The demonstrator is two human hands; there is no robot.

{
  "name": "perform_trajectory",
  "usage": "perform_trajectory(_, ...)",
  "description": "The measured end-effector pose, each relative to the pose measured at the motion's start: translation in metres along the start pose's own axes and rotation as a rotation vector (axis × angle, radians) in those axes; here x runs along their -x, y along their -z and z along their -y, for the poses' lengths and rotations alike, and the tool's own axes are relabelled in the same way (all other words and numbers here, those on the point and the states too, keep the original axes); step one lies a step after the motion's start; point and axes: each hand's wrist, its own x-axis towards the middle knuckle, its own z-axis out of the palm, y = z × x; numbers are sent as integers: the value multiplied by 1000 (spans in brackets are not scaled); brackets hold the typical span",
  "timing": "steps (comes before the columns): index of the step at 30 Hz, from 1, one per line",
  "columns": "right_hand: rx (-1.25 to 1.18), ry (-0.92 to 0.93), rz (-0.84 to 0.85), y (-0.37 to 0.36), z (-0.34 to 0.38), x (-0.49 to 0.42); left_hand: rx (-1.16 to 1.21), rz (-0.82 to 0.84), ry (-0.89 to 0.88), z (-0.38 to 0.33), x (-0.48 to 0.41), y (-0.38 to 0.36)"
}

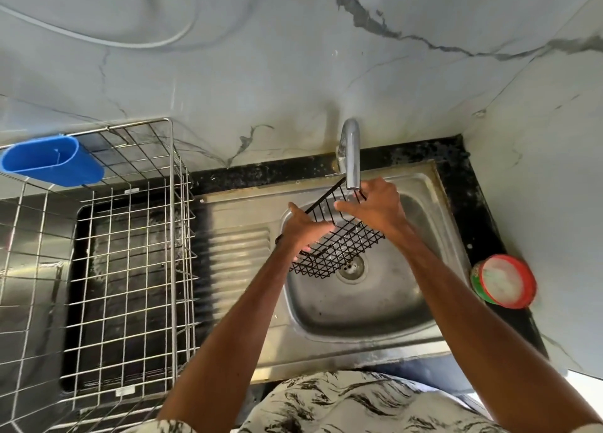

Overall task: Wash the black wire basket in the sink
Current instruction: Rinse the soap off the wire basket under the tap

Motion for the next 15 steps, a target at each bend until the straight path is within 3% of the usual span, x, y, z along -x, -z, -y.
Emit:
perform_trajectory(4, -432, -6, 89, 23, -22, 1, 9, 13, 8, 11, -9, 6)
perform_trajectory(6, -510, -14, 76, 27, -34, 0, 11, 2, 23, 11, -8, 5)
perform_trajectory(11, -262, 98, 28, 30, -23, 9, 2, -4, 11, 13, -1, 2)
perform_trajectory(15, -93, 257, 149, 16, 1, 39, 35, 0, 59, 15, 6, -5)
